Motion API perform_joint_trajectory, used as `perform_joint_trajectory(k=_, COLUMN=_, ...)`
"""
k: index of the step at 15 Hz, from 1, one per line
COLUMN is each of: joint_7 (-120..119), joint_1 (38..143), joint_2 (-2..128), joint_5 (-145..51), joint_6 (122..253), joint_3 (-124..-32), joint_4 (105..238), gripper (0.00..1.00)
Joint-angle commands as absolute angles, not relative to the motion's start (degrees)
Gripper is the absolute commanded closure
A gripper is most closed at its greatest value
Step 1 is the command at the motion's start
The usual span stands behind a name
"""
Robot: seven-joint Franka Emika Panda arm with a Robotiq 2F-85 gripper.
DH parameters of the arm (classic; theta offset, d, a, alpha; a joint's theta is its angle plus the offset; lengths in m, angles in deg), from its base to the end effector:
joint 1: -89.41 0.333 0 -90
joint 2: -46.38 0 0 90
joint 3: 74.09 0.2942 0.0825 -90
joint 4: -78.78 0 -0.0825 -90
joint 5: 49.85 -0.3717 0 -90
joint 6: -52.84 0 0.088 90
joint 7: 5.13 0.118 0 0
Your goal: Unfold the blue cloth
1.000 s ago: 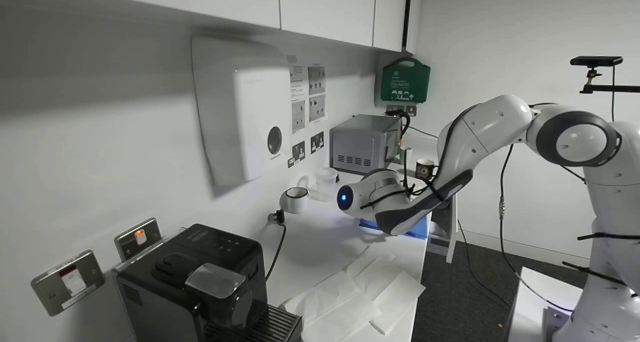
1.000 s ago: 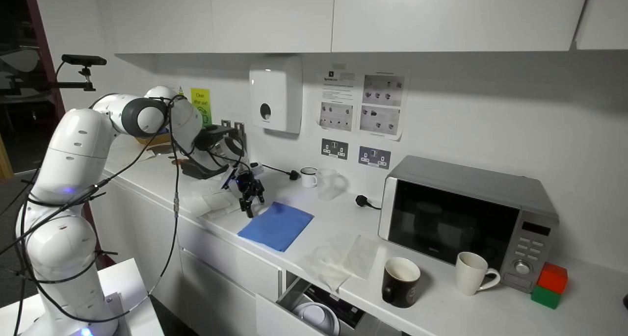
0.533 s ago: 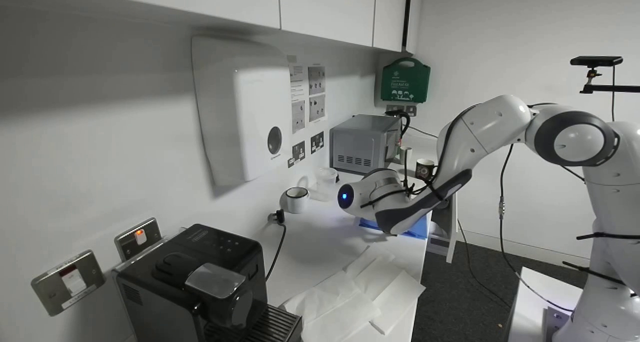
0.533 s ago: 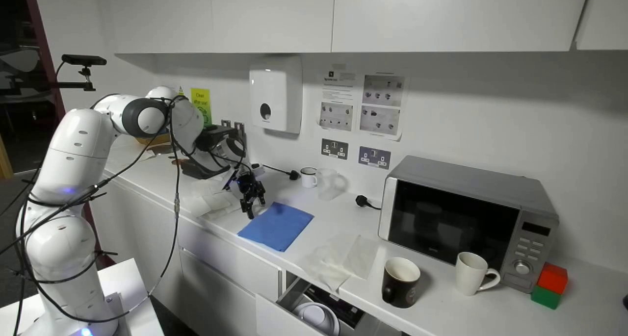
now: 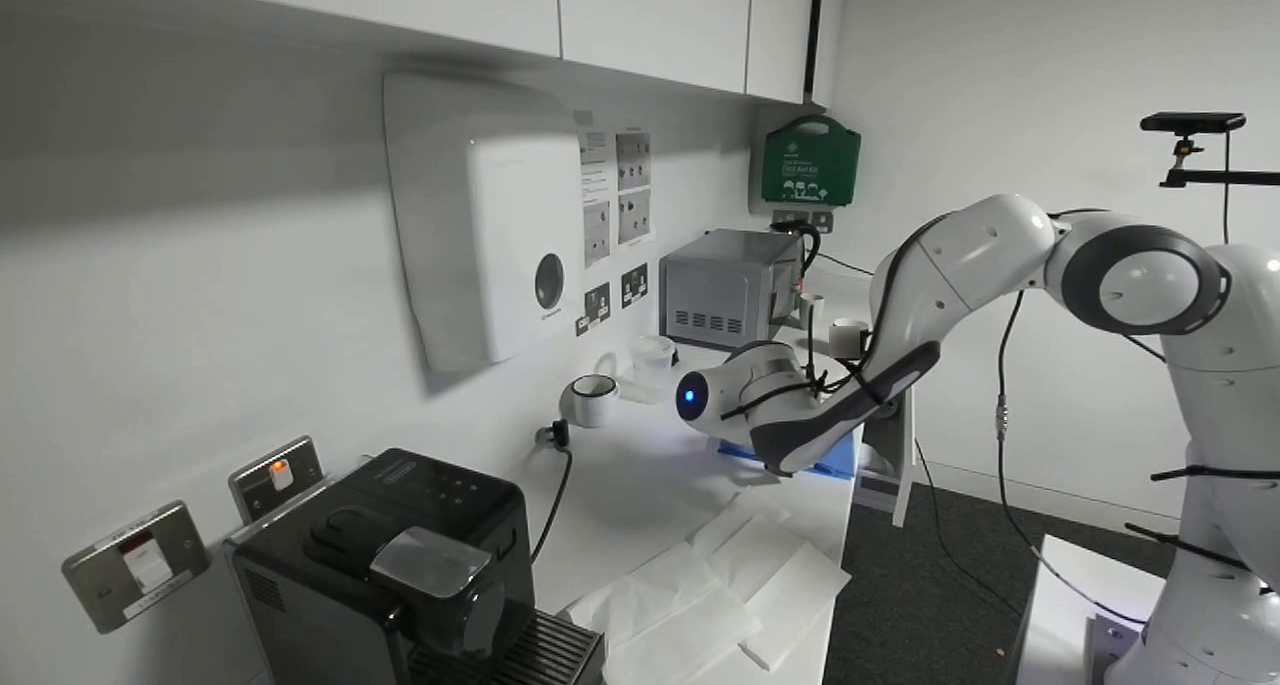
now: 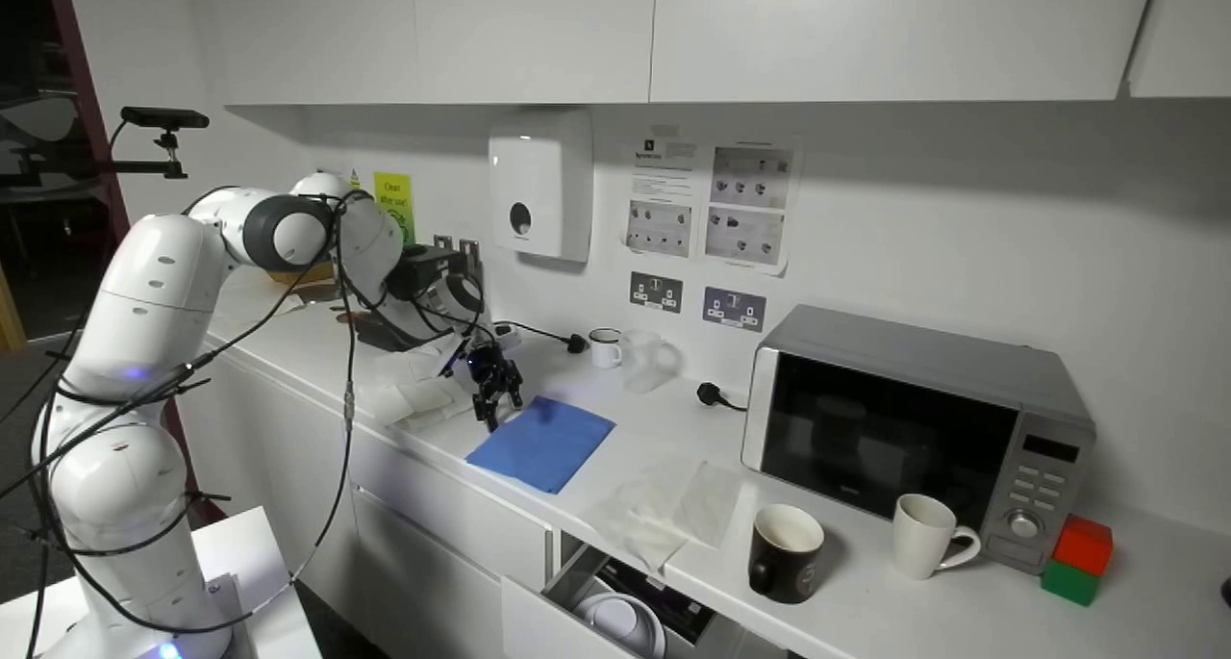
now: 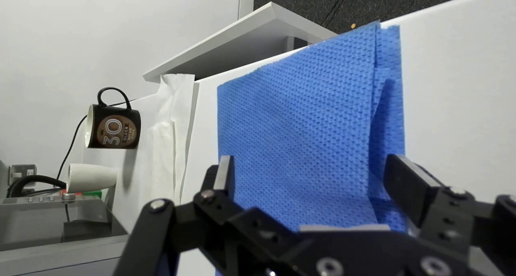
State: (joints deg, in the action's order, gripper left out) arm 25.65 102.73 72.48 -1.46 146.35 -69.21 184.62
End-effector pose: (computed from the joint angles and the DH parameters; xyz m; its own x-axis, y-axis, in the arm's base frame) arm 0.5544 0.0919 0.2525 0.9622 0.0022 -0.2723 0.2223 -0.5836 0.7810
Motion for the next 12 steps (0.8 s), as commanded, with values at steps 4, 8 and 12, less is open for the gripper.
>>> perform_joint_trajectory(k=4, joint_7=25.0, joint_1=102.2, joint_2=73.3, joint_5=-2.2, joint_6=146.8, joint_3=-69.7, joint_4=184.2, gripper=0.0)
perform_joint_trajectory(k=8, joint_7=25.2, joint_1=102.2, joint_2=72.9, joint_5=-2.1, joint_6=146.5, joint_3=-69.9, joint_4=184.5, gripper=0.0)
perform_joint_trajectory(k=12, joint_7=25.4, joint_1=102.0, joint_2=72.1, joint_5=-2.3, joint_6=146.1, joint_3=-70.2, joint_4=185.1, gripper=0.0)
